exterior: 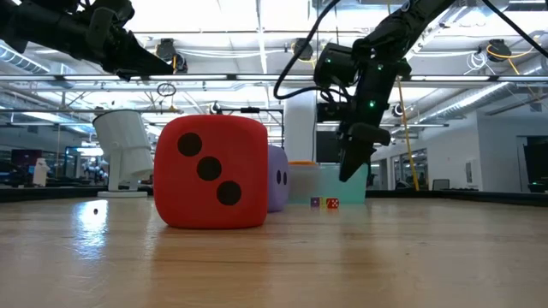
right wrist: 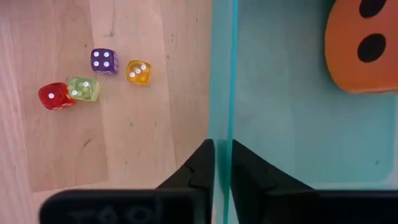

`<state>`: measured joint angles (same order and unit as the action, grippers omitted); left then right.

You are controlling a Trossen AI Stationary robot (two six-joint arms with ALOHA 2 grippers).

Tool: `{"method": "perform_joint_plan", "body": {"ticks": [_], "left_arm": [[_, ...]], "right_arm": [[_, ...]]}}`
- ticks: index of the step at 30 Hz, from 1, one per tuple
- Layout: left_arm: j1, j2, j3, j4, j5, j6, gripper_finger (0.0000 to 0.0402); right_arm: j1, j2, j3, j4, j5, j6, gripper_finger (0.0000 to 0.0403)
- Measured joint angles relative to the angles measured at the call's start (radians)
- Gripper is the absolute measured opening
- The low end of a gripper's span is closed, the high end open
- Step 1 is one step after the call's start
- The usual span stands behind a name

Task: Pick & Place Dice
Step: Adjust the blue container, then put the large purple dice into the green container

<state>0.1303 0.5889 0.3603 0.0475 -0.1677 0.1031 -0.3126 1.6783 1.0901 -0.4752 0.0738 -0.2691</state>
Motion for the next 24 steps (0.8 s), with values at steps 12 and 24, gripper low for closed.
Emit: {"method": "perform_joint_plan", "body": {"ticks": [12,24], "left_arm": [[0.000,0.000,0.000,-0.001,0.000,-0.001,0.0008],[0.000,0.000,0.000,-0.009,0.001,-0.014,0.0008]], "right_arm": [[-0.001,0.000,0.000,0.023,-0.019,-0.056,0.0168],[-0.015,-0.147,0.000,0.139,-0.027,-0.116,0.0212]]}}
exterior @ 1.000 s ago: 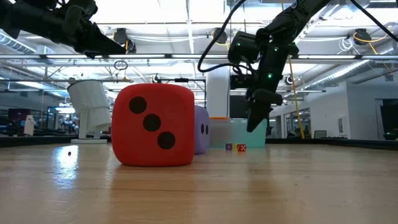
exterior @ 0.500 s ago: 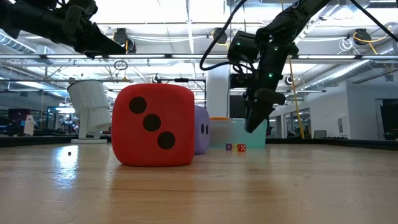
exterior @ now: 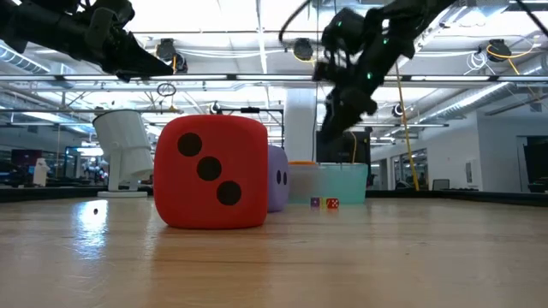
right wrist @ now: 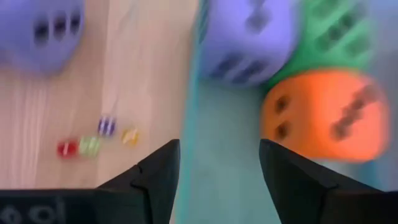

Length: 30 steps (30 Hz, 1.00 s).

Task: Pick & Place Dice
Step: Put the large purple dice into the green container

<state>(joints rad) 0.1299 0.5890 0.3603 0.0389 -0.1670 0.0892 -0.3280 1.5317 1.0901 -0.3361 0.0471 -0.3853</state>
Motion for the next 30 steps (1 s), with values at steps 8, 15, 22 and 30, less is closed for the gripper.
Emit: {"method": "perform_joint_plan", "body": {"ticks": [8,15,22,30], "left_arm": [[0.000,0.000,0.000,-0.004,0.000,-0.017,0.0008],[0.000,0.000,0.000,-0.004,0.000,-0.017,0.0008],[0.000,0.035,0.000,-0.014,0.009,-0.032,0.0008],[0.000,0.198,0.000,0.009,0.119,-0.037,0.0008]], "right_arm": [[-0.058,-0.168,-0.075,0.254,-0.293,0.162,0.0196],[-0.013,-0.221,-0.402,0.805,-0.283,0.299,0.0164],[0.032,-0.236,-0.567,1.006,-0.236,0.304,0.0122],[0.043,-0.238,-0.567,0.998,-0.179,0.288,0.0044]]}}
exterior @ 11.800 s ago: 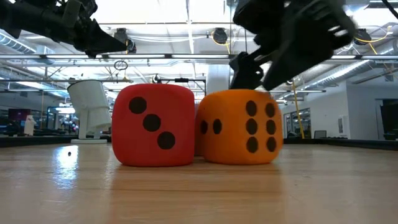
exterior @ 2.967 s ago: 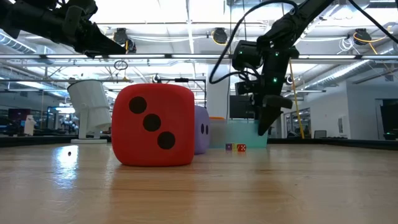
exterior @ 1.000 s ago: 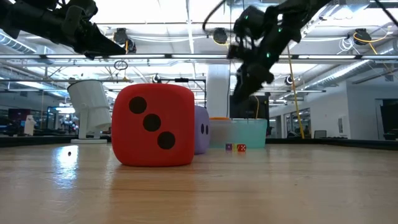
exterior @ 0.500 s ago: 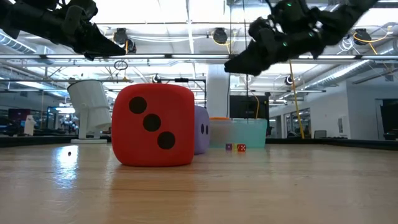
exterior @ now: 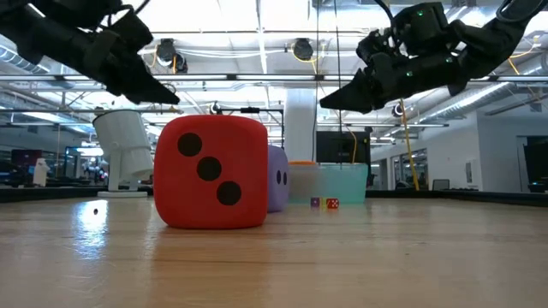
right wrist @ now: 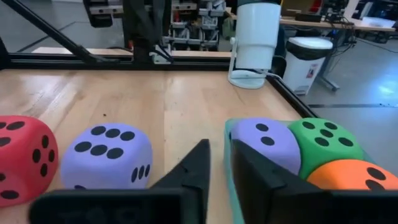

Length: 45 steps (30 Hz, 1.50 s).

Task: Pick & Place Dice
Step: Put the large purple dice into the green container

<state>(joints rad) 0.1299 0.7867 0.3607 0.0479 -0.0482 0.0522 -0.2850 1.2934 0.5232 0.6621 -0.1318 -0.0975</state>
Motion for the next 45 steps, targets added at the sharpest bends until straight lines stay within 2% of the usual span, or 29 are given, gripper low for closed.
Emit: {"method": "perform_joint_plan", "body": {"ticks": [4,10,16,20,25,28,31,34,39,42,45], "left_arm": [[0.001,0.105,0.033,0.039,0.019,0.030,0.0008],[0.000,0.221,0.084,0.119,0.003,0.050,0.0008],[0.034,0.254,0.117,0.073,-0.084,-0.026,0.0008],[0.065,0.254,0.117,0.054,-0.082,-0.032,0.0008],[0.076,0.254,0.117,0.028,-0.052,-0.032,0.0008],[0.076,0.254,0.117,0.021,-0.049,-0.032,0.0008],[0.076,0.254,0.117,0.009,-0.035,-0.028,0.0008],[0.075,0.254,0.117,-0.016,-0.015,0.000,0.0008],[0.074,0.254,0.117,-0.023,0.022,0.003,0.0008],[0.068,0.254,0.117,-0.023,0.033,0.017,0.0008],[0.058,0.254,0.117,-0.027,0.056,0.040,0.0008]], "right_arm": [[0.013,0.000,0.000,0.000,0.001,-0.003,0.0005],[0.045,0.000,0.028,-0.029,0.033,0.003,0.0008],[0.114,0.001,0.030,-0.056,0.113,-0.057,0.0008],[0.154,0.002,0.102,-0.191,0.173,-0.054,0.0059],[0.207,0.094,0.234,-0.317,0.270,-0.102,0.0164],[0.225,0.166,0.334,-0.365,0.268,-0.166,0.0233],[0.231,0.230,0.472,-0.555,0.256,-0.161,0.0296],[0.226,0.310,0.627,-0.765,0.151,-0.140,0.0346],[0.228,0.437,0.823,-0.985,0.095,-0.252,0.0394],[0.209,0.501,0.917,-1.086,-0.023,-0.268,0.0397],[0.204,0.547,0.946,-1.090,-0.095,-0.353,0.0398]]}}
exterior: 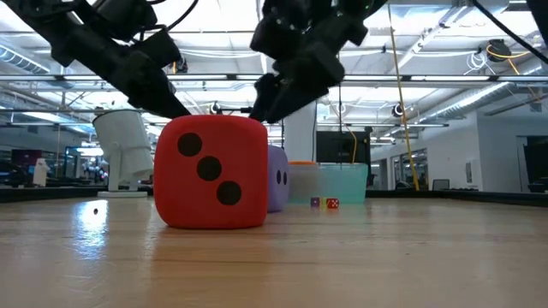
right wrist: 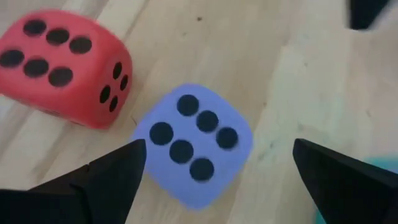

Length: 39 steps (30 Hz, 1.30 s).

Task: Pick & Place Dice
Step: Put the large purple dice into the green container

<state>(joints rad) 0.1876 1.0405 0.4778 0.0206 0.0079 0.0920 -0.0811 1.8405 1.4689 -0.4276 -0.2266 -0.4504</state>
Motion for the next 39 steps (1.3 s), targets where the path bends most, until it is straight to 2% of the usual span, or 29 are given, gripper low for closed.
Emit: {"method": "perform_joint_plan", "body": {"ticks": [6,10,14,20,30,39], "left_arm": [[-0.011,0.000,0.000,-0.004,0.014,0.015,0.0008],[-0.011,0.000,0.000,-0.003,0.014,0.019,0.0008],[-0.011,0.000,0.000,-0.003,0.014,0.041,0.0008],[-0.011,0.000,0.000,-0.003,0.014,0.045,0.0008],[-0.011,0.000,0.000,-0.003,0.014,0.065,0.0008],[-0.011,0.000,0.000,-0.002,0.015,0.063,0.0008]], "right_arm": [[0.005,0.026,-0.001,-0.006,-0.069,-0.239,0.0398],[-0.010,0.025,0.000,0.023,-0.161,-0.272,0.0398],[-0.028,0.025,0.000,0.026,-0.193,-0.303,0.0398],[-0.077,0.067,-0.001,0.053,-0.366,-0.365,0.0398],[-0.142,0.142,-0.002,0.119,-0.442,-0.381,0.0398],[-0.127,0.167,0.000,0.102,-0.457,-0.324,0.0398]]}}
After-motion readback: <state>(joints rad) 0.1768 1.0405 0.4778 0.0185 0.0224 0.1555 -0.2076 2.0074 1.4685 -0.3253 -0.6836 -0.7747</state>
